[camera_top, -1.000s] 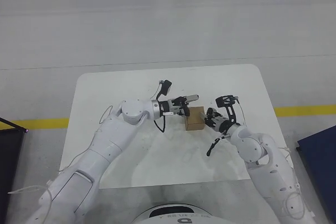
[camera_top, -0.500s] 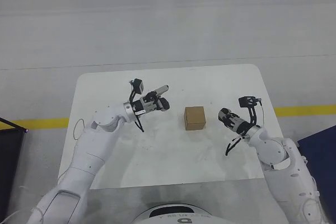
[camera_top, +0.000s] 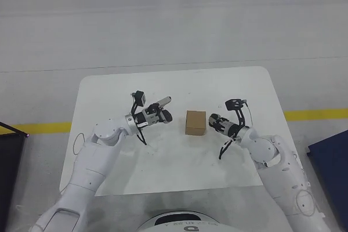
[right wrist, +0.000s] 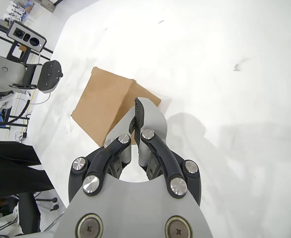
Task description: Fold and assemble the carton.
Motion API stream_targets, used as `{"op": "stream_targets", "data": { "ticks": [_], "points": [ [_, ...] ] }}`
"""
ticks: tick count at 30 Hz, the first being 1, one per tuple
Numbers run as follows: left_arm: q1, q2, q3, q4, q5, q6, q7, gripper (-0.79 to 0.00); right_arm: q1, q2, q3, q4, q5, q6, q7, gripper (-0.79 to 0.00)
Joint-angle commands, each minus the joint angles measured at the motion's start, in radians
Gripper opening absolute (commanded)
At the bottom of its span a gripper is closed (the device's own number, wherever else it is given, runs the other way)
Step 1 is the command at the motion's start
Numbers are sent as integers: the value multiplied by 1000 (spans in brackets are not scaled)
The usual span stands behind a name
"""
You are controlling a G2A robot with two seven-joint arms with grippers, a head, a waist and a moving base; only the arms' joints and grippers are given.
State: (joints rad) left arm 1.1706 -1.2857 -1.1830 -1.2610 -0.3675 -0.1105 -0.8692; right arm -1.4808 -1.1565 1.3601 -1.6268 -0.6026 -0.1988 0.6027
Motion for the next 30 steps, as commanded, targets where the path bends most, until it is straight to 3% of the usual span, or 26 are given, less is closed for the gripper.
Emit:
{"op": "stream_targets", "data": {
  "ticks": [1, 7, 18, 25, 30],
  "points": [
    [0, 1, 0, 3, -2, -2, 1, 0, -9, 3, 10, -11, 0, -3, 6, -785],
    [-4, 0, 15, 15, -3, -2, 4, 0, 15, -2, -64, -29, -20, -15, 43, -785],
    [-76, -17, 103, 105, 17, 23, -28, 0, -46, 13, 9, -77, -11, 1, 49, -785],
    [-98, -29, 151, 129, 1, 12, -50, 0, 59, 3, -75, 4, -21, 0, 81, -785],
    [-104, -30, 178, 128, 2, 21, -132, 0, 139, -6, -139, 44, -34, -11, 110, -785]
  ]
}}
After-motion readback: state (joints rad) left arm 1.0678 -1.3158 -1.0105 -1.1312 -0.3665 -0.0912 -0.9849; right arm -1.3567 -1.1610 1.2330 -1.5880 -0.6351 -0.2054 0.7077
